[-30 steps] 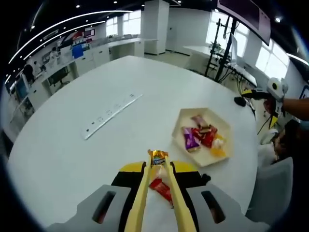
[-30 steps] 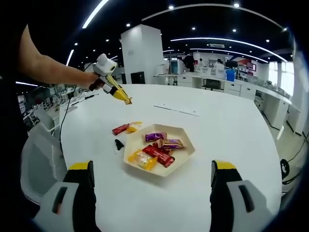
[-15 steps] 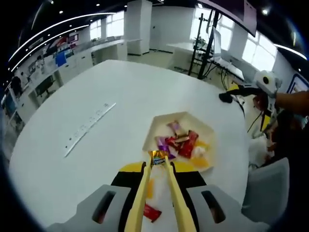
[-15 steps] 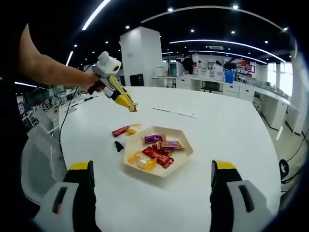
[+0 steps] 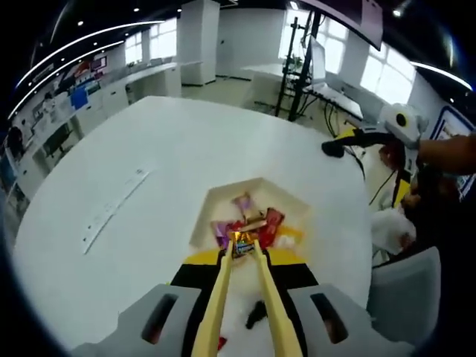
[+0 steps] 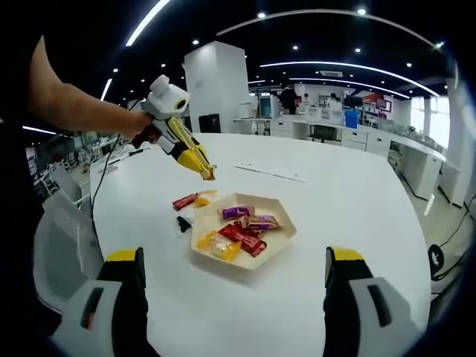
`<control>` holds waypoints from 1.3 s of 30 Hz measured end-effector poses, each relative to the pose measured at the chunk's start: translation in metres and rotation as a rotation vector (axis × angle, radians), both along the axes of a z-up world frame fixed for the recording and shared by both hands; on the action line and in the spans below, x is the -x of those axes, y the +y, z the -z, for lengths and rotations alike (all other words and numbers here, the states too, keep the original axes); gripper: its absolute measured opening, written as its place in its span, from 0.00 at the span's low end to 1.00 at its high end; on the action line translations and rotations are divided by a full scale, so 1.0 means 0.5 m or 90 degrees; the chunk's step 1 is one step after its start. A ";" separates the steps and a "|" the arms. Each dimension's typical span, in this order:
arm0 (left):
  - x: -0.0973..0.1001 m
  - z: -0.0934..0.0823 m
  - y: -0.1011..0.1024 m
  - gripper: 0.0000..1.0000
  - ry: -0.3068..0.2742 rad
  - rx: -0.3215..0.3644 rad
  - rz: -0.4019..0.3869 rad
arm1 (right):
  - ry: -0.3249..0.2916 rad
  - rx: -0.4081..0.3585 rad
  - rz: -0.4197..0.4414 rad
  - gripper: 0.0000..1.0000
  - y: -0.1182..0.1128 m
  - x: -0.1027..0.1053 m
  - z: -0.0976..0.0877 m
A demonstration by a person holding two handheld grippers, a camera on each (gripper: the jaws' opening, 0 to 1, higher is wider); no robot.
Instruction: Place the target food into the container with the food tongs after gripping and lifting it, then release it inside without dropping or visibly crushing the food.
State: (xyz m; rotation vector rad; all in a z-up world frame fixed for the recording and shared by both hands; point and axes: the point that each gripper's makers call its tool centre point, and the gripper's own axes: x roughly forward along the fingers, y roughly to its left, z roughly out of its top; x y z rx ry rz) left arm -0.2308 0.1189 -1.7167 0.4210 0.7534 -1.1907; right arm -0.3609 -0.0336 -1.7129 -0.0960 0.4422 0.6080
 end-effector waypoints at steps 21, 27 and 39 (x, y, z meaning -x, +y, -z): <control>0.017 0.002 -0.023 0.18 -0.008 -0.003 0.021 | 0.002 0.001 0.002 1.00 -0.003 0.005 0.001; 0.024 0.007 -0.035 0.22 -0.022 0.006 0.039 | 0.002 0.000 0.005 1.00 -0.006 0.005 0.000; 0.015 0.000 -0.021 0.24 -0.040 0.028 0.038 | 0.003 0.000 0.006 1.00 -0.006 0.008 0.003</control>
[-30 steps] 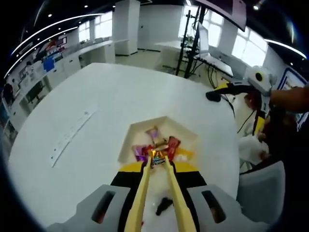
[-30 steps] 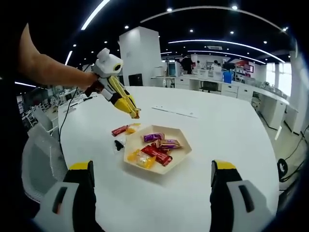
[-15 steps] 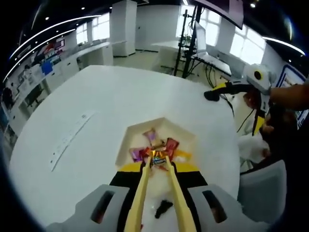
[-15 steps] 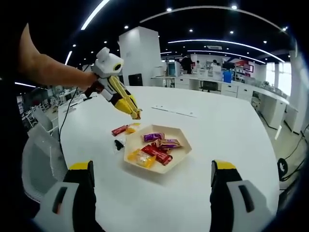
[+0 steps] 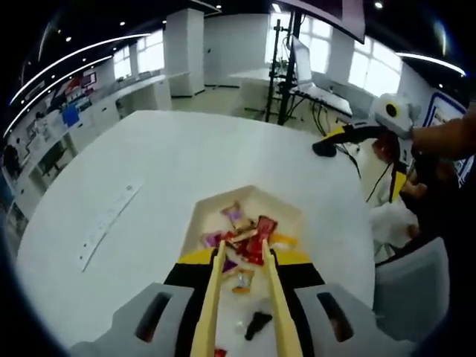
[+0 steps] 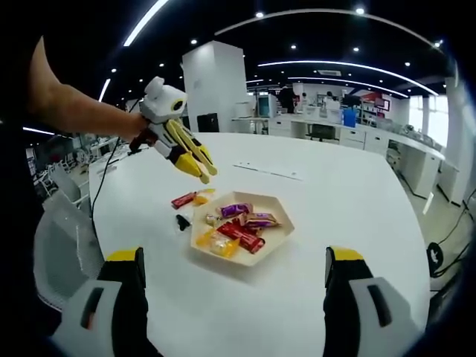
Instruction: Place the target food into the container with the food tongs after gripping and lifting it, then release it inside without dropping or visibly crushing the food.
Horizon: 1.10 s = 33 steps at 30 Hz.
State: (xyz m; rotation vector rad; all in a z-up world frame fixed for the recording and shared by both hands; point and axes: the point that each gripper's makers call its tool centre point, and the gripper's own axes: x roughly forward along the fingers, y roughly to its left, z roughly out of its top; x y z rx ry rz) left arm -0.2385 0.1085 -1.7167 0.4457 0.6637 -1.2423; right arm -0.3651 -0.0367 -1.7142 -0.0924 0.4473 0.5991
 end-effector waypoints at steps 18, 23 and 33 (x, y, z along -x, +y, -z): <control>0.001 0.007 0.043 0.25 -0.003 0.027 -0.018 | 0.004 0.003 -0.004 1.00 0.006 0.002 0.004; -0.001 0.003 0.061 0.26 -0.020 0.045 -0.018 | 0.006 0.004 -0.005 1.00 0.006 0.003 0.006; 0.009 0.017 0.111 0.26 -0.024 0.065 -0.023 | 0.007 0.003 -0.010 1.00 0.016 0.004 0.008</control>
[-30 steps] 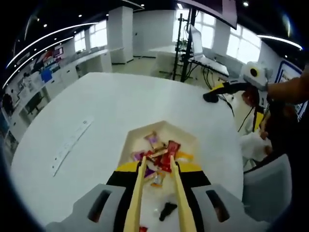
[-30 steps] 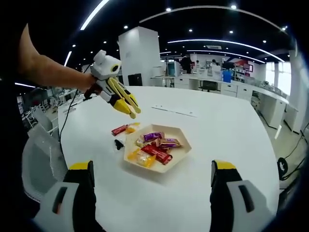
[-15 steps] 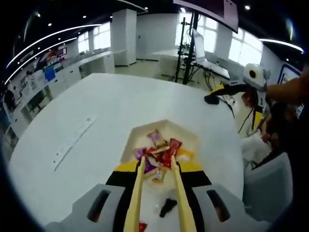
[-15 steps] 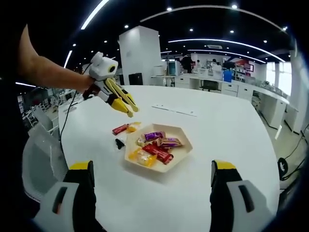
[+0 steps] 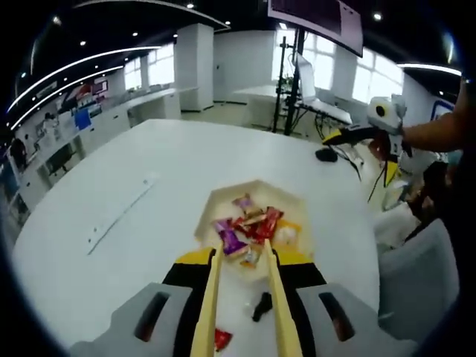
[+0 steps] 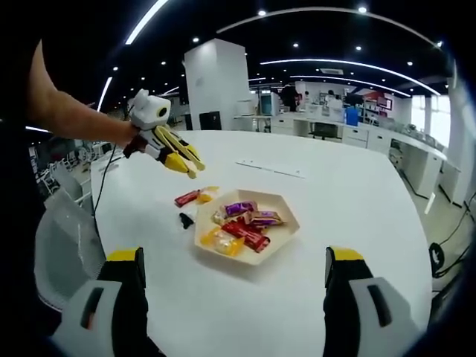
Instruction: Place the target food into the container with the food tongs after gripping and lifting it, then release it inside without dropping or visibly crushing the food.
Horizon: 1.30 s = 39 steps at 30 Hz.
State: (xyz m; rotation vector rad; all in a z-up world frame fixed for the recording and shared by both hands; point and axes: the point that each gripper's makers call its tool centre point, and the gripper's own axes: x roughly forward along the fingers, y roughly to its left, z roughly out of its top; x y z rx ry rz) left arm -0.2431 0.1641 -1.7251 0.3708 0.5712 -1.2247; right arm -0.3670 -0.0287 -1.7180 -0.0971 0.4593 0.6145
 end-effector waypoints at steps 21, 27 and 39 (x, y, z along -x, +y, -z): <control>0.045 0.103 0.044 0.26 -0.011 -0.028 0.021 | 0.014 0.005 -0.005 1.00 0.007 0.006 0.010; 0.065 0.142 0.048 0.26 -0.008 -0.053 0.045 | 0.018 0.008 -0.003 1.00 0.000 0.013 0.012; 0.084 0.194 0.040 0.25 -0.003 -0.092 0.067 | 0.025 0.008 0.012 1.00 -0.008 0.030 0.015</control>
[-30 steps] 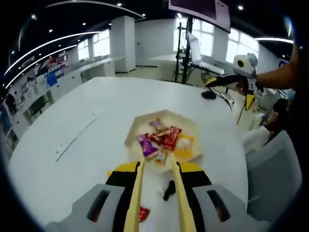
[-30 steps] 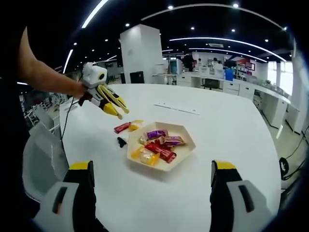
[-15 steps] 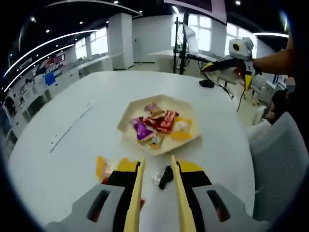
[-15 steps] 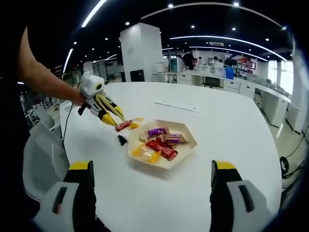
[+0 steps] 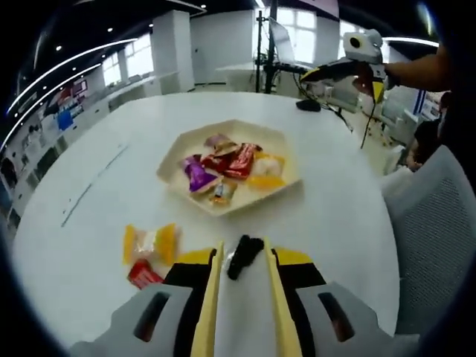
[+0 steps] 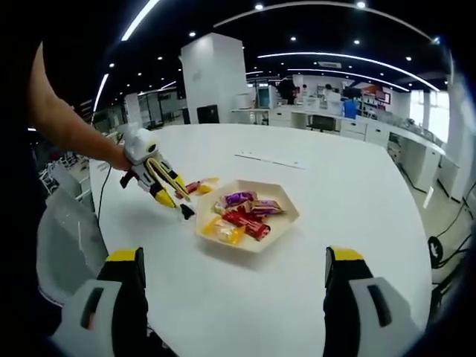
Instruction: Place the target food into the container with the food tongs after gripping and lifting it, then release it inside without dropping or visibly crushing the food.
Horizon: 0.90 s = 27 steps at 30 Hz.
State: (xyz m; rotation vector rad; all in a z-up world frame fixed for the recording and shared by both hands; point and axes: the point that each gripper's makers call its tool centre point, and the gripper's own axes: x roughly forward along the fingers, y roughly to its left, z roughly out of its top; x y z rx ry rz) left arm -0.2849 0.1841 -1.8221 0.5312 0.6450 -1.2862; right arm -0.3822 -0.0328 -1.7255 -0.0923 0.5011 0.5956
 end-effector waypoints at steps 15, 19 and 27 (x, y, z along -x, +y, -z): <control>0.022 0.015 0.006 0.24 0.055 -0.015 -0.081 | 0.007 0.001 0.007 1.00 -0.001 0.013 0.005; 0.013 0.016 -0.004 0.23 0.048 -0.017 -0.096 | 0.007 0.001 0.004 1.00 0.003 0.014 0.005; 0.010 0.023 -0.006 0.18 0.056 -0.029 -0.109 | 0.008 0.003 0.007 1.00 0.000 0.015 0.005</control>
